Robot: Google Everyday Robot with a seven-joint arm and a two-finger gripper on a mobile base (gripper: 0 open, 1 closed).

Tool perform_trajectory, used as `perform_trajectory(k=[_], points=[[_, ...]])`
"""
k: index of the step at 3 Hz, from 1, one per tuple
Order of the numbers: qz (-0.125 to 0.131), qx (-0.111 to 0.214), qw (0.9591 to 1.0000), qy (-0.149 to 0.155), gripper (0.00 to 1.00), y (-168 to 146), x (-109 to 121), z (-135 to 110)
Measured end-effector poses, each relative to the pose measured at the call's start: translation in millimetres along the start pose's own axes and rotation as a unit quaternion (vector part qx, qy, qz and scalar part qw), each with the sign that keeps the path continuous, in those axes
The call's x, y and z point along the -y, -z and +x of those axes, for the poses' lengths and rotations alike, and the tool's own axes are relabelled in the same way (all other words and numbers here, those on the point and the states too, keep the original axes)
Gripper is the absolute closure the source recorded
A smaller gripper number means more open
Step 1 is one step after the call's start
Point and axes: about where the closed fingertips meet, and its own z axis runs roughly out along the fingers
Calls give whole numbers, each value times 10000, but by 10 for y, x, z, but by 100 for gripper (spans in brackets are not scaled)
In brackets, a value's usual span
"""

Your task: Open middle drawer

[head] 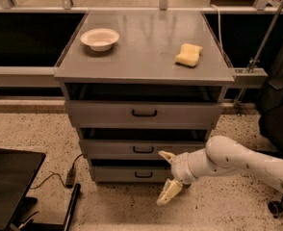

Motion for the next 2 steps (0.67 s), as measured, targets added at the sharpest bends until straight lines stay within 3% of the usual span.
perform_trajectory(k=[1, 2], points=[[194, 564, 9969, -505, 0, -231, 210, 324], [134, 611, 9963, -585, 0, -332, 181, 383]])
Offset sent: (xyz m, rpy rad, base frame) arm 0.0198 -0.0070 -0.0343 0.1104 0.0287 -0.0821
